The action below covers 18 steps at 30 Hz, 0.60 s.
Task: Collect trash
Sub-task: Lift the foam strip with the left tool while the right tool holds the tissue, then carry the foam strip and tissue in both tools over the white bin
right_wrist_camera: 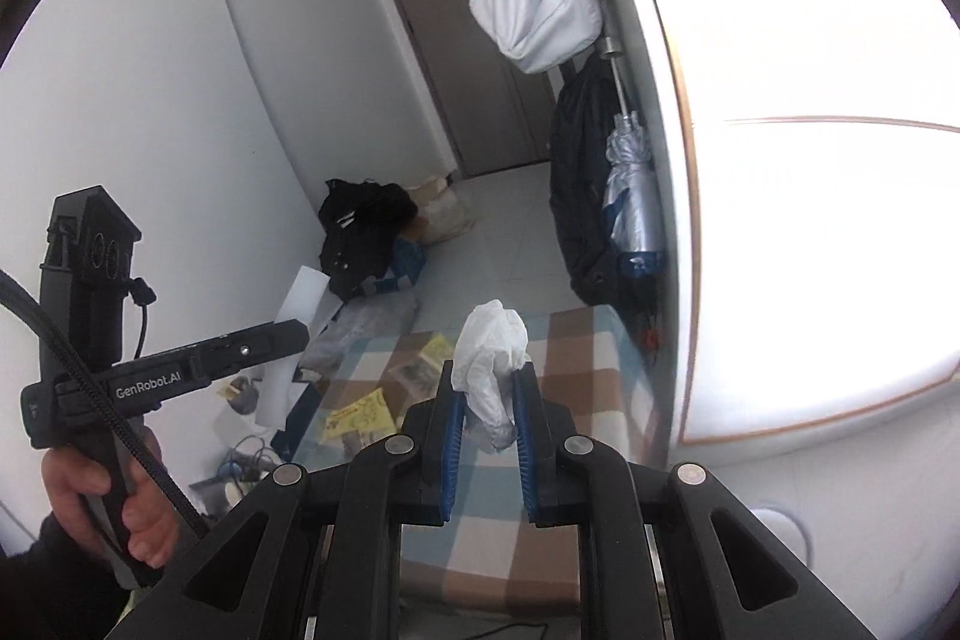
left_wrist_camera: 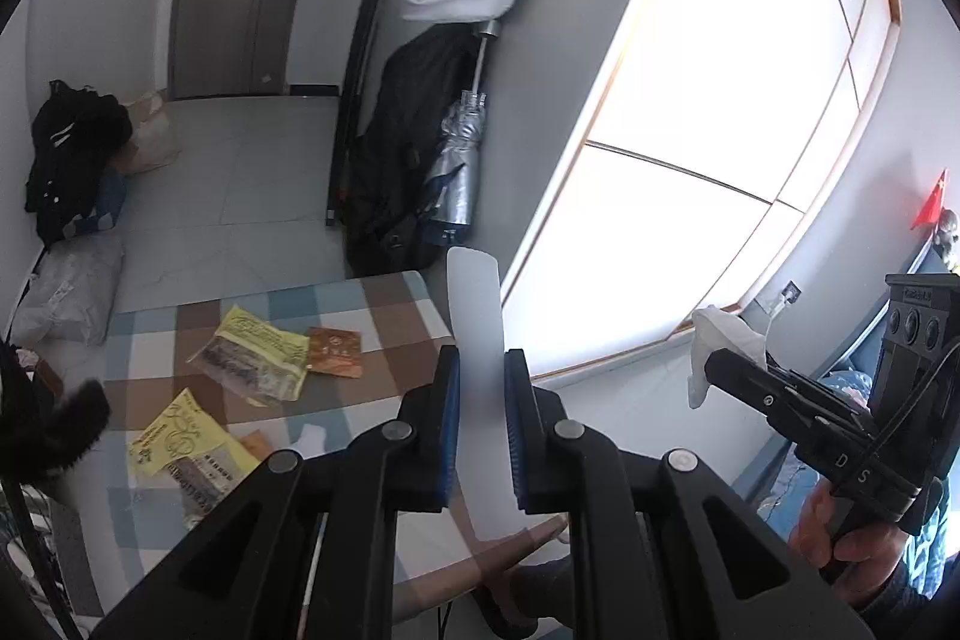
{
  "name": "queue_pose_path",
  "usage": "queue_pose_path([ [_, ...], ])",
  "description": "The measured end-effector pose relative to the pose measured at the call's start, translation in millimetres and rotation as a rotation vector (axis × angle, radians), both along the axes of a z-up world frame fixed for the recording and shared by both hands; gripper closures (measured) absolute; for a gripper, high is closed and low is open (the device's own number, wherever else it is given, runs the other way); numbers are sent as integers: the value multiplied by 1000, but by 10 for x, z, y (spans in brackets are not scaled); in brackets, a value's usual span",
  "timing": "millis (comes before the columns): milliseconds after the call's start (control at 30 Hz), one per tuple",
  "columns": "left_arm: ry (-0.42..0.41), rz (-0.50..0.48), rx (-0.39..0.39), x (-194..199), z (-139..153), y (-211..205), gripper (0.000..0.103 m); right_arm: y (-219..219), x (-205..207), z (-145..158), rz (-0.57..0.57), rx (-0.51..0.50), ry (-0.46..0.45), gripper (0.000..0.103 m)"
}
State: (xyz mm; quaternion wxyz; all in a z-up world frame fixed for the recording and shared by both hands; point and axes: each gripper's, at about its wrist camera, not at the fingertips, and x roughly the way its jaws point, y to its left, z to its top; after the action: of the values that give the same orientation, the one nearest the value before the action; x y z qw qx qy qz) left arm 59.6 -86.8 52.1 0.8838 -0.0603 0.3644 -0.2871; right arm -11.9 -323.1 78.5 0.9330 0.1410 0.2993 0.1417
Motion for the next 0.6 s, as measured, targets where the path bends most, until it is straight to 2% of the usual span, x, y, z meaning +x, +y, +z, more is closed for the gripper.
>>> queue_pose_path([
  [100, 5, -52, -1, 80, -33, -318, 93, -280, -53, 24, -47, -16, -1, 88],
  [333, 91, -170, -65, 315, -214, -1110, 93, -1009, -147, -124, -194, -44, 57, 88],
  [500, 163, -257, -52, 402, -462, -1623, 93, -1542, -223, -442, -304, -28, 130, 88],
  [600, 209, -261, -10, 466, -735, -1857, 93, -1769, -231, -747, -347, -28, 182, 88],
])
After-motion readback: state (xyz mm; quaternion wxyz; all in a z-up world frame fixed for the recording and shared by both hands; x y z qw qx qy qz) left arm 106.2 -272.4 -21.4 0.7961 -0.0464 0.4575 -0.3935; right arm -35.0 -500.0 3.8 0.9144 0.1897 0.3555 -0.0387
